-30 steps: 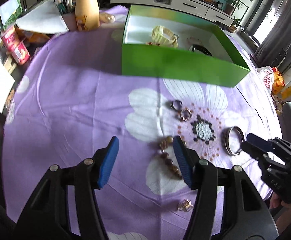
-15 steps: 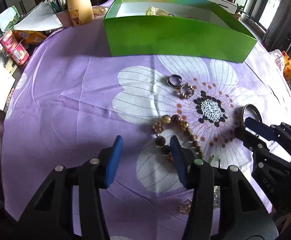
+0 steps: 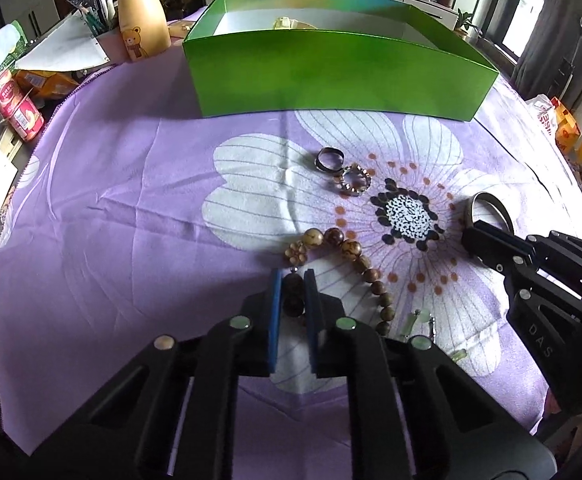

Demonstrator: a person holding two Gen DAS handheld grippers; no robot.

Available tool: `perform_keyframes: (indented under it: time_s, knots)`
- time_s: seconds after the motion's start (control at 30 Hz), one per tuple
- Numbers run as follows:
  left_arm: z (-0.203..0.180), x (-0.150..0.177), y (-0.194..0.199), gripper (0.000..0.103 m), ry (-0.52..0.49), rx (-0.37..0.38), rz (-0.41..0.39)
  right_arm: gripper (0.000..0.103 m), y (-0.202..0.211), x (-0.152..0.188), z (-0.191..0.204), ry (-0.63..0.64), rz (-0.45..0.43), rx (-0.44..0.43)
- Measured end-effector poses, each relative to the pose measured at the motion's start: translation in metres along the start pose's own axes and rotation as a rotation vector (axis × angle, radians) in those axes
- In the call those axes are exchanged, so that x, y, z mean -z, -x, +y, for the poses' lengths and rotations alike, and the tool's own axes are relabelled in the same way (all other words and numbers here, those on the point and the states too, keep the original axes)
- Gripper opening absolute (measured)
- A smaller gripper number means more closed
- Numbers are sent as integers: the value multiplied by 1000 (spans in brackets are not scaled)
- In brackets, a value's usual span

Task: Organize jewelry
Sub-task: 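Grasp the brown wooden bead bracelet with the left tool while the right tool grasps the silver bangle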

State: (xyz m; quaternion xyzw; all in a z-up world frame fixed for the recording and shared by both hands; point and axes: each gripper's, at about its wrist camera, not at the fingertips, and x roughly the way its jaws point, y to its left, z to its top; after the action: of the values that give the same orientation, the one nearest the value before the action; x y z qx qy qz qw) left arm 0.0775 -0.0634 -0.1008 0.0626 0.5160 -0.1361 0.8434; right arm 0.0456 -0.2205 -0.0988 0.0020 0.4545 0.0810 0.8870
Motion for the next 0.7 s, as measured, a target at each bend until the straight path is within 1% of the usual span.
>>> perform_keyframes:
  time_s: [0.2, 0.37, 0.5, 0.7]
  knots:
    - [5, -1, 3, 11, 20, 12, 2, 2, 8, 2, -1, -20, -11, -39]
    - [9, -5, 14, 11, 25, 23, -25, 2, 25, -1, 0, -33, -43, -94]
    - [12, -9, 26, 11, 33, 36, -50, 2, 40, -4, 0, -58, -70, -163]
    - [20, -15, 43, 11, 59, 68, -82, 3, 59, -14, -7, -121, -101, -295]
